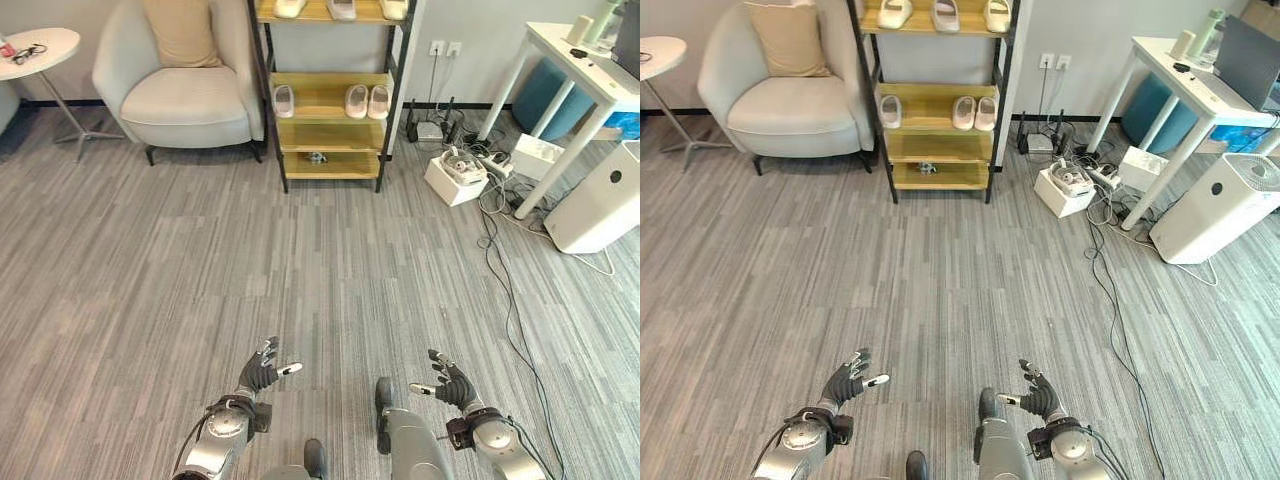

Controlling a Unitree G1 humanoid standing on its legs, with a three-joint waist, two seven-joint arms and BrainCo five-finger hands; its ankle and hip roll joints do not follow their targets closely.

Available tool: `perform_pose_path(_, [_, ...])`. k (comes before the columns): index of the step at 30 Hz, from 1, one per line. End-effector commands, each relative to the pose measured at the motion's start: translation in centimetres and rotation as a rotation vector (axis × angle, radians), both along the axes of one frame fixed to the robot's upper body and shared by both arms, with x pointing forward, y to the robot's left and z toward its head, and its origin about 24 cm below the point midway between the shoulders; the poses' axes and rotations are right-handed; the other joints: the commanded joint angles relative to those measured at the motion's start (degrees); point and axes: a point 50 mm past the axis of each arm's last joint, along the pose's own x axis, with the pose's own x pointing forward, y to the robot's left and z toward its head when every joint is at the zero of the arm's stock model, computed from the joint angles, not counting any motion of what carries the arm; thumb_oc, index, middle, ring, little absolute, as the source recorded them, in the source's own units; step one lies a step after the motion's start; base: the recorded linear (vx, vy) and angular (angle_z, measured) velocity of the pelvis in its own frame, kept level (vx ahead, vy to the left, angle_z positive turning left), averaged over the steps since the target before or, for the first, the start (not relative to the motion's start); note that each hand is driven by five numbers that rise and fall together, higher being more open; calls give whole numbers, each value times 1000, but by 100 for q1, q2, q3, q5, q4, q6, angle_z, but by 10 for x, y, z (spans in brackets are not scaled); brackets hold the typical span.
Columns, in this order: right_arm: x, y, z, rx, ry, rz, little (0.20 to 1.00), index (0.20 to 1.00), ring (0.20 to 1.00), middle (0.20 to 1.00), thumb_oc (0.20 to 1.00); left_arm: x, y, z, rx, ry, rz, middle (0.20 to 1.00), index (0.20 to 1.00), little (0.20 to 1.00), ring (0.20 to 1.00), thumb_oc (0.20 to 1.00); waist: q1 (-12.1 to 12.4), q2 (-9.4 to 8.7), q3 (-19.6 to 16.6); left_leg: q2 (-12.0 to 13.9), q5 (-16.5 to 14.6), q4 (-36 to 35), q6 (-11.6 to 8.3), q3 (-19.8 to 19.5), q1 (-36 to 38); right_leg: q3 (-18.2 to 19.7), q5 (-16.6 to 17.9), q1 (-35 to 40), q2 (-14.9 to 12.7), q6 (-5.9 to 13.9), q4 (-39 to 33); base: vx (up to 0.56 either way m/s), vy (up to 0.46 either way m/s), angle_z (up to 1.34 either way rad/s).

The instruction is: Arrange the slippers neatly on the shoe rack.

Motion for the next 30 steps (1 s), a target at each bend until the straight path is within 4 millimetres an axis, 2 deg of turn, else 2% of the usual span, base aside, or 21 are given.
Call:
perform_pose_path(1, [17,-1,18,14,-117,-15,1000,1000,1000,1000,1000,22,-14,24,-50,-152,-14,1000,1000,1000,1000,1000,-125,49,-95,416,-959,98,-379,-62,897,-72,491,743,233,102,-343,400,-295,44])
perform_pose_path(3, [15,-9,21,10,-127,-17,1000,1000,1000,1000,1000,19,-13,24,-69,-150,-19,1000,1000,1000,1000,1000,-130,91,-181,633,-782,964,-621,-28,662,-96,341,1025,371,-93,-339,324,-261,61])
perform_pose_path(4, [15,-9,21,10,-126,-17,1000,1000,1000,1000,1000,19,-13,24,-70,-150,-19,1000,1000,1000,1000,1000,-136,97,-186,642,-802,1000,-627,-35,640,-104,341,1023,376,-98,-341,206,-213,39])
perform_pose_path(5, [14,-16,24,8,-135,-24,1000,1000,1000,1000,1000,15,-9,22,-70,-138,-16,1000,1000,1000,1000,1000,-67,86,-132,679,-368,1949,-740,-99,183,-85,202,1293,433,-267,-394,119,-141,18])
perform_pose_path(6, [14,-16,24,8,-135,-24,1000,1000,1000,1000,1000,15,-9,22,-70,-138,-16,1000,1000,1000,1000,1000,-83,93,-141,689,-396,2012,-744,-119,136,-103,204,1283,438,-271,-395,176,-201,1])
perform_pose_path(8, [14,-25,28,-12,-144,-33,1000,1000,1000,1000,1000,11,-3,20,-70,-122,9,1000,1000,1000,1000,1000,-22,49,-22,662,90,3003,-824,-259,-352,-110,30,1493,457,-465,-372,198,-177,-8])
perform_pose_path(9, [11,-33,27,-22,-134,-65,1000,1000,1000,1000,1000,7,3,16,-71,-104,41,1000,1000,1000,1000,1000,105,-51,90,681,3,3241,-740,-132,-1019,-126,-204,1756,342,-531,-389,236,-166,1])
perform_pose_path(10, [11,-33,27,-22,-134,-65,1000,1000,1000,1000,1000,7,3,16,-71,-104,41,1000,1000,1000,1000,1000,106,-49,92,684,-1,3246,-740,-133,-1019,-126,-204,1758,344,-531,-388,362,-101,11])
perform_pose_path(12, [9,-39,28,-26,-136,-90,1000,1000,1000,1000,1000,2,5,13,-66,-89,46,1000,1000,1000,1000,1000,200,-11,53,745,-156,2208,-675,-18,-1215,-141,-345,1969,282,-457,-507,306,37,-1])
perform_pose_path(13, [8,-41,28,-29,-139,-101,1000,1000,1000,1000,1000,-1,6,11,-60,-80,45,1000,1000,1000,1000,1000,245,46,49,797,113,1589,-710,-27,-1338,-166,-421,2086,307,-441,-552,189,47,2])
perform_pose_path(15, [8,-41,28,-29,-139,-101,1000,1000,1000,1000,1000,-1,6,11,-59,-80,45,1000,1000,1000,1000,1000,246,42,56,792,121,1573,-710,-25,-1321,-165,-422,2097,303,-440,-554,265,78,7])
perform_pose_path(16, [10,-44,29,-44,-148,-124,1000,1000,1000,1000,1000,1,5,14,-43,-91,26,1000,1000,1000,1000,1000,388,203,70,939,796,309,-872,70,-1679,-202,-670,2542,394,-412,-647,548,186,-20])
perform_pose_path(18, [9,-39,27,-45,-139,-92,1000,1000,1000,1000,1000,0,3,13,-29,-92,10,1000,1000,1000,1000,1000,386,278,-59,966,971,19,-875,104,-1391,-83,-761,2724,392,-317,-683,518,221,-4])
perform_pose_path(19, [9,-39,27,-45,-138,-93,1000,1000,1000,1000,1000,-1,3,13,-29,-92,9,1000,1000,1000,1000,1000,392,275,-56,964,969,18,-875,111,-1382,-77,-763,2729,389,-316,-683,488,270,-31])
perform_pose_path(20, [9,-33,26,-32,-135,-74,1000,1000,1000,1000,1000,-2,5,14,-19,-97,-4,1000,1000,1000,1000,1000,425,151,-174,819,744,265,-735,170,-1276,120,-808,2838,175,-208,-622,310,173,-57])
perform_pose_path(21, [9,-33,26,-32,-135,-74,1000,1000,1000,1000,1000,-2,5,14,-18,-97,-4,1000,1000,1000,1000,1000,427,151,-174,819,742,267,-735,172,-1277,122,-808,2837,174,-208,-621,404,235,-75])
perform_pose_path(23, [13,-24,25,1,-138,-69,1000,1000,1000,1000,1000,1,6,16,-5,-99,-10,1000,1000,1000,1000,1000,485,33,-226,683,413,609,-546,304,-1294,261,-796,2703,-37,-69,-234,258,180,-30])
perform_pose_path(24, [14,-21,25,8,-141,-62,1000,1000,1000,1000,1000,2,6,17,-6,-103,-12,1000,1000,1000,1000,1000,485,19,-229,634,327,662,-484,327,-1250,274,-744,2612,-75,-26,-22,281,227,-19])
perform_pose_path(27, [22,-12,28,27,-161,-44,1000,1000,1000,1000,1000,14,4,26,11,-142,-38,1000,1000,1000,1000,1000,469,13,-107,473,50,738,-263,390,-1065,347,-271,1954,-158,137,1244,151,133,-1])
perform_pose_path(29, [24,-8,29,38,-169,-39,1000,1000,1000,1000,1000,17,4,28,22,-153,-45,1000,1000,1000,1000,1000,436,53,-51,452,-31,695,-211,411,-863,251,-31,1624,-187,123,1622,158,44,25])
perform_pose_path(30, [23,-7,29,47,-169,-39,1000,1000,1000,1000,1000,19,3,31,20,-165,-50,1000,1000,1000,1000,1000,374,101,-24,460,-104,590,-216,417,-642,83,-94,1381,-161,47,1453,238,-17,17])
